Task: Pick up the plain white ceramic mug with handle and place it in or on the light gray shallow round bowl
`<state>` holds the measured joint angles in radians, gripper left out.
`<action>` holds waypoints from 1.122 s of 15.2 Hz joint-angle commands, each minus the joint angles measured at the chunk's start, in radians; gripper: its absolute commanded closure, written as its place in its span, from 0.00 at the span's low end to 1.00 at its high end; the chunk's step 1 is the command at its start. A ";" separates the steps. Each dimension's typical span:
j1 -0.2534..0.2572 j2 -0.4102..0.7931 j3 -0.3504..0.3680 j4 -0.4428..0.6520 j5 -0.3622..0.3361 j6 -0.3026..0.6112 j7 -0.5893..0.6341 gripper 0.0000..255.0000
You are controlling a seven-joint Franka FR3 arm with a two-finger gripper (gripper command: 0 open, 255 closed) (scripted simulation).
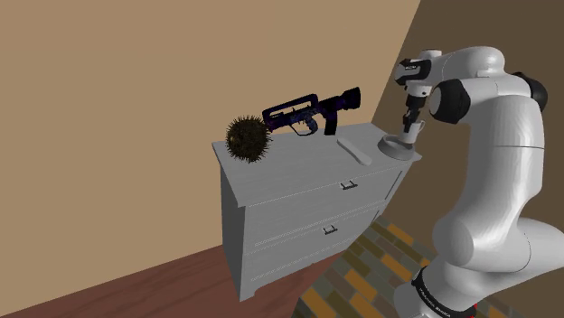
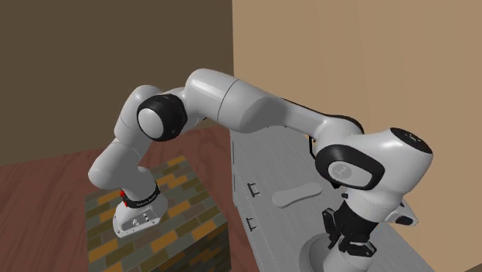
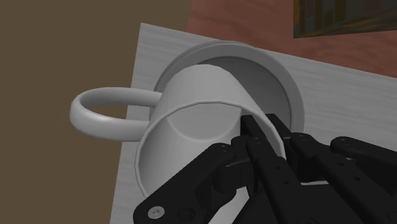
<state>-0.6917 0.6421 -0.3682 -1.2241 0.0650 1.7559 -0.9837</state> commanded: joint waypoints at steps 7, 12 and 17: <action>0.002 0.003 0.001 -0.022 0.001 0.025 0.002 1.00; 0.002 0.003 0.001 -0.022 0.001 0.025 0.002 0.00; -0.002 0.006 0.001 0.052 0.001 -0.045 0.003 0.00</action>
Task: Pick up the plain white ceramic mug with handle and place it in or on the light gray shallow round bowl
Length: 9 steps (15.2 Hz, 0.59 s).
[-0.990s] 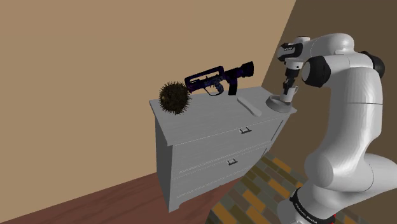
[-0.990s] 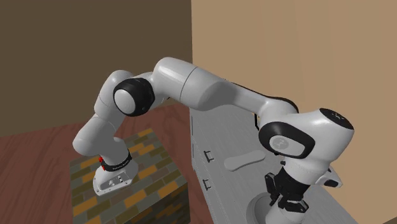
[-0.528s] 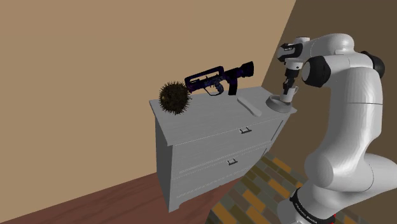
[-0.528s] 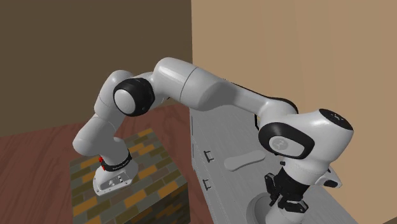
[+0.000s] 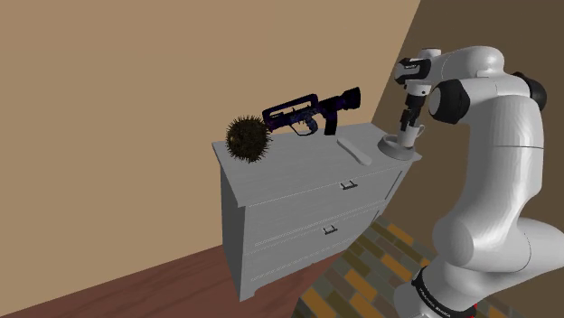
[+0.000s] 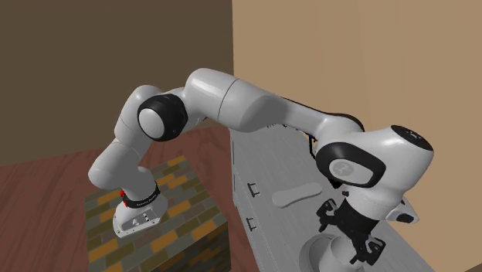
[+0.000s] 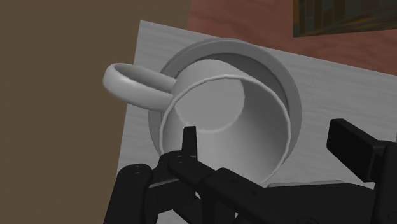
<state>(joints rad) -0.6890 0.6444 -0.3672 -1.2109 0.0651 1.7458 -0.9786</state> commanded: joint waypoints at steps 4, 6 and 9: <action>-0.011 0.015 0.001 0.118 0.003 -0.102 -0.001 0.00; -0.011 0.016 0.001 0.119 0.003 -0.103 -0.001 0.00; -0.011 0.016 0.001 0.119 0.003 -0.103 -0.001 0.00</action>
<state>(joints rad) -0.7002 0.6601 -0.3663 -1.0922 0.0681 1.6433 -0.9798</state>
